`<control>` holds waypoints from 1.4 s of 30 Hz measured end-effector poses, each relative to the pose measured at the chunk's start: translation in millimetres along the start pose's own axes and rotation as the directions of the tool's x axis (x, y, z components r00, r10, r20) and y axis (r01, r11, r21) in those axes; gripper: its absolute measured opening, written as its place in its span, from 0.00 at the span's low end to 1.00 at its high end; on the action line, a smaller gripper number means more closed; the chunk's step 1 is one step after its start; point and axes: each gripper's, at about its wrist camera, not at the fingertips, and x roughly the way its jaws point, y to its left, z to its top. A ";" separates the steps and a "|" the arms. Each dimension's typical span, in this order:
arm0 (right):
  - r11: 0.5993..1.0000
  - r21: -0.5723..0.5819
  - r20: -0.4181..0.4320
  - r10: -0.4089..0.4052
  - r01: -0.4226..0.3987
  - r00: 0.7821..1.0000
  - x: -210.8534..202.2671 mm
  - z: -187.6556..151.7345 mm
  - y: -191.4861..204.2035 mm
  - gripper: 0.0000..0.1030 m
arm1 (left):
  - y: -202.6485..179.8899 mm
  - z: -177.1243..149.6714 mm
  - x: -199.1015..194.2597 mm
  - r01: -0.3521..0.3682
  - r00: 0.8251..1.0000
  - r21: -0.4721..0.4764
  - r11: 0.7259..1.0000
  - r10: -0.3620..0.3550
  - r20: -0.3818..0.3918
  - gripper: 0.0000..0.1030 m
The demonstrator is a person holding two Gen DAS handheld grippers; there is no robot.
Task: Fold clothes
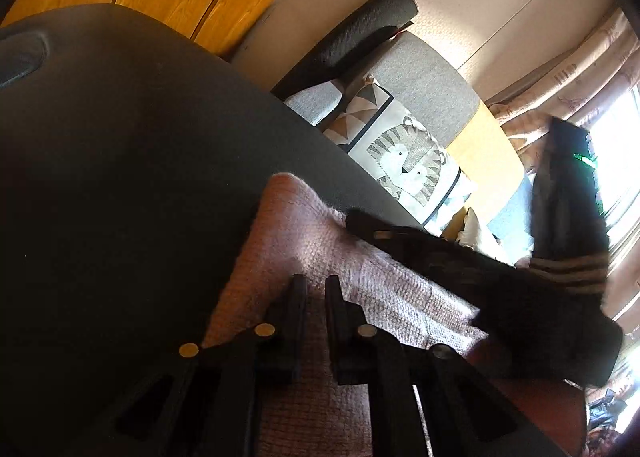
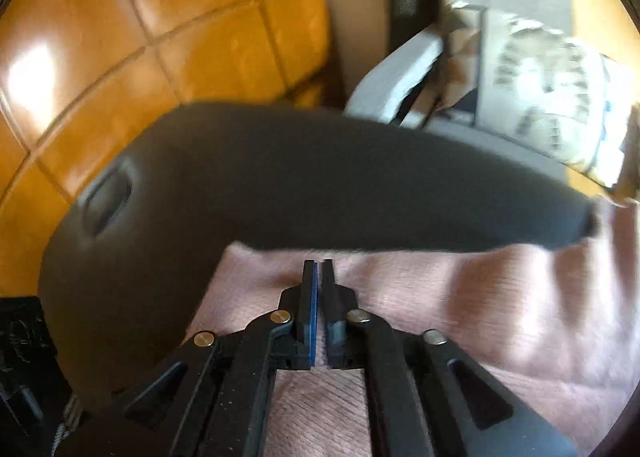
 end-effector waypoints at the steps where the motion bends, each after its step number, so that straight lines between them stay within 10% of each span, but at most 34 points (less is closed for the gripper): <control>1: 1.000 0.020 0.011 0.015 -0.015 1.000 -10.9 -5.2 -5.0 0.06 | -0.3 -0.2 0.1 -0.001 1.000 0.001 1.000 0.001 0.000 0.08; 7: 0.999 0.032 -0.053 -0.003 0.005 0.999 -24.1 -39.3 -30.4 0.02 | -1.0 0.3 1.9 -0.001 1.000 0.000 1.000 0.001 -0.001 0.08; 14: 0.962 0.254 0.076 0.082 -0.098 0.994 -64.1 -49.5 -80.3 0.12 | 1.1 0.9 1.5 0.008 1.000 -0.007 1.000 -0.008 -0.002 0.08; 19: 0.977 0.211 0.007 -0.030 0.027 1.000 -54.8 -55.8 -91.4 0.11 | 3.0 0.7 1.1 0.015 1.000 -0.013 1.000 -0.015 -0.003 0.08; 24: 0.942 0.336 0.107 -0.039 0.001 0.993 -94.4 -71.3 -128.5 0.05 | 2.2 1.3 2.8 0.016 1.000 -0.013 1.000 -0.016 -0.002 0.08; 30: 0.974 0.225 0.111 -0.067 0.040 0.992 -123.3 -85.4 -114.8 0.07 | 1.9 1.7 3.0 0.017 1.000 -0.014 1.000 -0.017 -0.002 0.08; 36: 0.918 0.392 0.152 -0.122 0.053 0.981 -146.1 -121.6 -168.9 0.00 | 3.8 2.3 2.9 0.020 1.000 -0.015 1.000 -0.020 -0.003 0.08; 42: 0.912 0.408 0.208 -0.043 -0.046 0.977 -166.8 -126.7 -155.2 0.04 | 4.5 1.5 2.2 0.020 1.000 -0.014 1.000 -0.020 -0.002 0.08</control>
